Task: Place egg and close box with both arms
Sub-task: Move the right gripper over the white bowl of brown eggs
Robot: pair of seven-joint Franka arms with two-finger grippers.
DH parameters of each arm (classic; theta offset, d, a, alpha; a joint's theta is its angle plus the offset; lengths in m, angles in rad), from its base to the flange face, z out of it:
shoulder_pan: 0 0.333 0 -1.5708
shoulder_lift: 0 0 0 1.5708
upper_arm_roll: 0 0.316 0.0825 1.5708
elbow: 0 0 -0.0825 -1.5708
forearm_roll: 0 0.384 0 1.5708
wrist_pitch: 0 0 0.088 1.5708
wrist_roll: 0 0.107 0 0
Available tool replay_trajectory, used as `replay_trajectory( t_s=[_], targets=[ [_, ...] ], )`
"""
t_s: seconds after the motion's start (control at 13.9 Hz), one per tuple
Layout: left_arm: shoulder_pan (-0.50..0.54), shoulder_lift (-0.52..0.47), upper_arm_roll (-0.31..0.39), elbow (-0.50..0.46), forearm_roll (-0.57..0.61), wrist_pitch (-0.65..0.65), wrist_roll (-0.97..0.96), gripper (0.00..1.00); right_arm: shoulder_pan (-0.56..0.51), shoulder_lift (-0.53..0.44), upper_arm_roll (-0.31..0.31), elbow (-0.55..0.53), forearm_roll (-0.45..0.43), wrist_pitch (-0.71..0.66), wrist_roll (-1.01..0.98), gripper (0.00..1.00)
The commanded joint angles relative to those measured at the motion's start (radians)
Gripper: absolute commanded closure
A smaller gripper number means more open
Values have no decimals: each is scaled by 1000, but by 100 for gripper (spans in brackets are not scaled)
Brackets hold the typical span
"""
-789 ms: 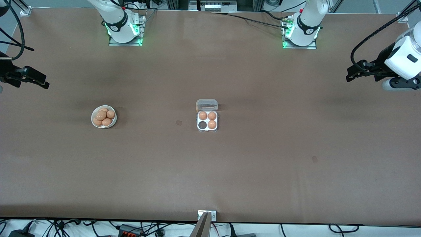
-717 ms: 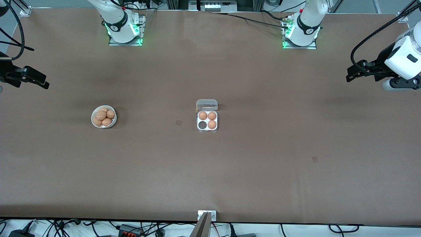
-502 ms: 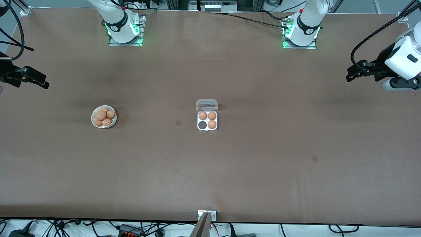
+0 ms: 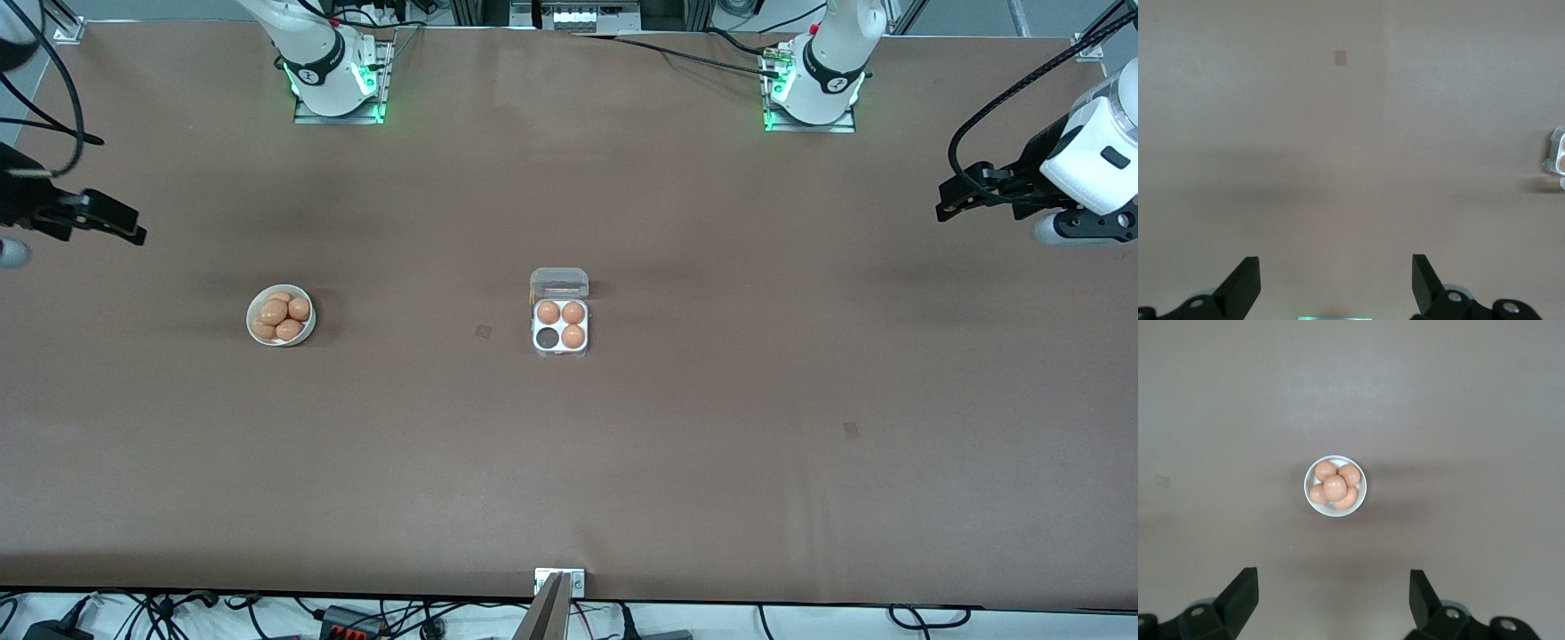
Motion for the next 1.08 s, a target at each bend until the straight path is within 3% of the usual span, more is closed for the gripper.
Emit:
replay_trajectory(
  t_s=[0.0, 0.5, 1.0],
  targets=[
    [7, -16, -4, -8, 26, -8, 20, 0, 2, 108, 3, 0, -18, 34, -5, 0],
    [7, -16, -4, -8, 26, -8, 20, 0, 21, 287, 5, -98, -12, 190, 9, 0],
    [7, -16, -4, -8, 25, -8, 20, 0, 35, 438, 5, -100, 43, 280, 69, 0]
  ],
)
